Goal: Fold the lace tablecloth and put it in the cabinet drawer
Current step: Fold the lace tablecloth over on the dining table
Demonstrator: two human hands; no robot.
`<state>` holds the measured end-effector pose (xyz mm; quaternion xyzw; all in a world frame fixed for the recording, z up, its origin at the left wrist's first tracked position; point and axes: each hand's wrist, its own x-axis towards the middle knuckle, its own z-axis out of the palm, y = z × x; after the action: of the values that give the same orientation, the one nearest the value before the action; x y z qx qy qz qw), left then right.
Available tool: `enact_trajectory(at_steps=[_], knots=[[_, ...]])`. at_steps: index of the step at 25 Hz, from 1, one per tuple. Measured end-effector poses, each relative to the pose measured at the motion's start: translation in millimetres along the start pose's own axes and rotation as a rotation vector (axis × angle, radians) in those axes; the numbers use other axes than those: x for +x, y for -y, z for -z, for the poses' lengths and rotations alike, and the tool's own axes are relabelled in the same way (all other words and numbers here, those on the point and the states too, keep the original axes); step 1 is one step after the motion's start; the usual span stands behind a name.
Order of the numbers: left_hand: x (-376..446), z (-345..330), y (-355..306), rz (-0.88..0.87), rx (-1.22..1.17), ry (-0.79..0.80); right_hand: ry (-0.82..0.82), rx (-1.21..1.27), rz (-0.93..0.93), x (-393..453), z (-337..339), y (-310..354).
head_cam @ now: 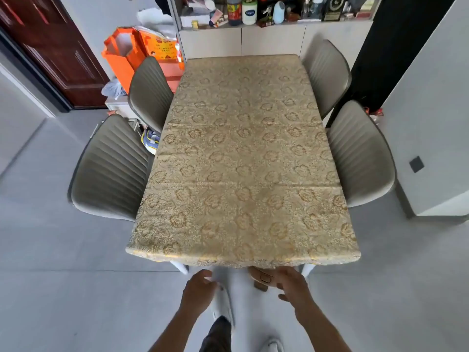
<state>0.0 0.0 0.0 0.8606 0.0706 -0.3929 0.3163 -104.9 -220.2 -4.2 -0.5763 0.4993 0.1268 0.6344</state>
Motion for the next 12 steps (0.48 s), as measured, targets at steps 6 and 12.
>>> enact_trajectory(at_steps=[6, 12], knots=[[84, -3, -16, 0.31, -0.247, -0.007, -0.168, 0.197, -0.3, 70, -31, 26], [132, -4, -25, 0.605, -0.627, 0.004, -0.272, 0.371, -0.473, 112, -37, 11]])
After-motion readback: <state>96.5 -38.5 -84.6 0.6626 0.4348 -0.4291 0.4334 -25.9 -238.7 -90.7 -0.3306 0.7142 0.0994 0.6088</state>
